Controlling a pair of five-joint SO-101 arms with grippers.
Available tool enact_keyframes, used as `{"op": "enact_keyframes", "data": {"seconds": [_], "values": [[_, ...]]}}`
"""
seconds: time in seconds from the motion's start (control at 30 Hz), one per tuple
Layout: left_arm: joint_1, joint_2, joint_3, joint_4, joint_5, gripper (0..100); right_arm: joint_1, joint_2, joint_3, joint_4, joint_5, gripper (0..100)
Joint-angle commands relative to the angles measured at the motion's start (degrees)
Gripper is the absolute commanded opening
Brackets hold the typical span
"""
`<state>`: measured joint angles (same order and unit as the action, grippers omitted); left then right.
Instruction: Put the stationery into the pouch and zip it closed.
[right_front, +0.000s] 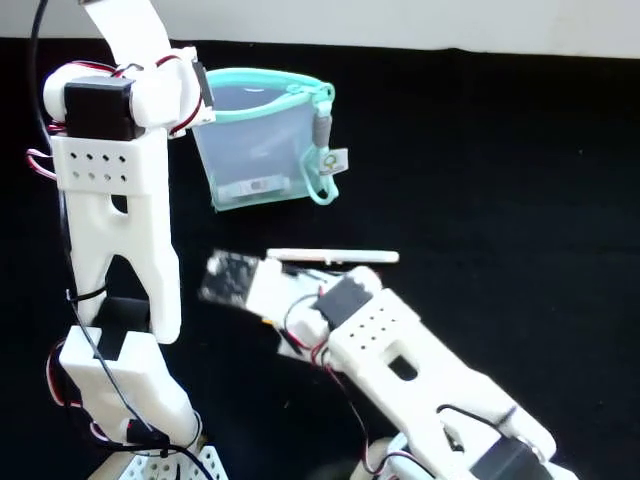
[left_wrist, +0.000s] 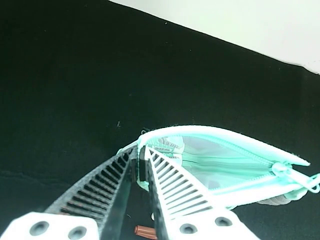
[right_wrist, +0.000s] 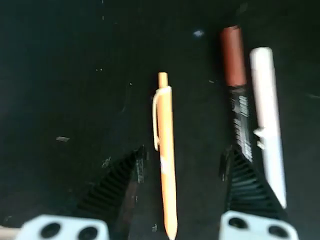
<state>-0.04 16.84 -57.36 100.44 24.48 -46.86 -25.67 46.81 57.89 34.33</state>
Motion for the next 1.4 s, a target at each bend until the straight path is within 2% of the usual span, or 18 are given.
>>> {"op": "enact_keyframes", "data": {"seconds": [0.0,0.27,0.43,0.5,0.57,0.67,0.93,1.1,1.27,1.37], "values": [[0.66,0.13,0.66,0.35,-0.53,1,-0.13,3.56,5.93,-10.59,1.32,23.5],[0.40,0.13,0.66,0.35,-0.53,1,1.80,15.16,6.37,-23.08,1.32,23.5],[0.40,0.13,0.66,0.44,-0.53,1,2.33,20.44,3.12,-23.08,3.78,20.8],[0.40,0.13,0.66,0.44,-0.53,1,2.33,22.20,1.89,-22.99,3.96,12.9],[0.40,0.13,0.66,0.44,-0.53,1,2.59,23.16,0.75,-22.99,2.55,0.5],[0.40,0.13,0.66,0.53,-0.53,1,5.05,23.08,-1.89,-22.90,-0.70,0.4],[0.40,0.13,0.75,0.53,-0.53,1,11.91,13.32,-7.96,-15.60,-1.32,0.9],[0.48,0.22,0.75,0.53,-0.53,1,16.48,4.44,-18.15,-9.71,-9.67,0.8],[0.57,0.22,0.75,0.44,-0.53,1,18.15,1.27,-36.88,-1.98,-22.24,0.8],[0.57,0.22,0.75,0.44,-0.53,1,17.80,-0.22,-48.84,-0.84,-30.59,0.8]]}}
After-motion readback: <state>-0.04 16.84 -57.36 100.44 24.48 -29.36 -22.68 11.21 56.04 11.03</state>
